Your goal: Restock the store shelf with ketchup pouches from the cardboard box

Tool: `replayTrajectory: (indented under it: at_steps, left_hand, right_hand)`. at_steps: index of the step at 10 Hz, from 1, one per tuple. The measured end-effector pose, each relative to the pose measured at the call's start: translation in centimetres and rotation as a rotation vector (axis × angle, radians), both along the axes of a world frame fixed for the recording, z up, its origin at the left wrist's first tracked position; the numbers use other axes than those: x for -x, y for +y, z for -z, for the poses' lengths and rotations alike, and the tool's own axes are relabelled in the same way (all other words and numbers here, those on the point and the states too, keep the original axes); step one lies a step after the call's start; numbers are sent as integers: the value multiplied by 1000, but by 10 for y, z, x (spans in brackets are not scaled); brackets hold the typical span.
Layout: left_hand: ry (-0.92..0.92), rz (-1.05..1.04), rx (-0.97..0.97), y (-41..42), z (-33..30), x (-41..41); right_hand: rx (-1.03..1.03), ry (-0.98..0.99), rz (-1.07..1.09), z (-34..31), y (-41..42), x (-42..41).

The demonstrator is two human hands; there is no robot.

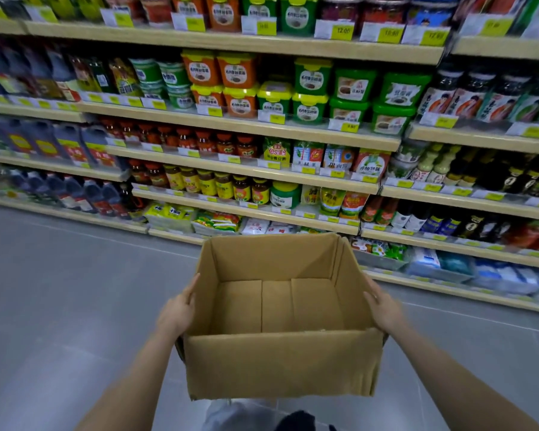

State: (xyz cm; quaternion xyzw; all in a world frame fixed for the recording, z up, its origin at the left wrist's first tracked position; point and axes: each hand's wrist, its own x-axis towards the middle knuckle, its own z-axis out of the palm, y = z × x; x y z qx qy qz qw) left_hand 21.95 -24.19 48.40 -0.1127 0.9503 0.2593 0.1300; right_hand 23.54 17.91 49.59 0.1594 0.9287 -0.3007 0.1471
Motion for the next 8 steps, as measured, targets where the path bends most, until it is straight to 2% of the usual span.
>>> replayTrajectory:
  at_steps: [3, 5, 6, 8]
  left_hand:
    - [-53, 167, -35, -99, 18, 122]
    - [-90, 228, -42, -153, 24, 178]
    - [-98, 232, -75, -157, 35, 206]
    - [-227, 227, 25, -145, 82, 248]
  right_hand:
    - [84, -7, 220, 21, -114, 43]
    - [-57, -42, 279, 31, -177, 73]
    - [-75, -62, 318, 37, -189, 91]
    - [-65, -135, 528, 69, -194, 120]
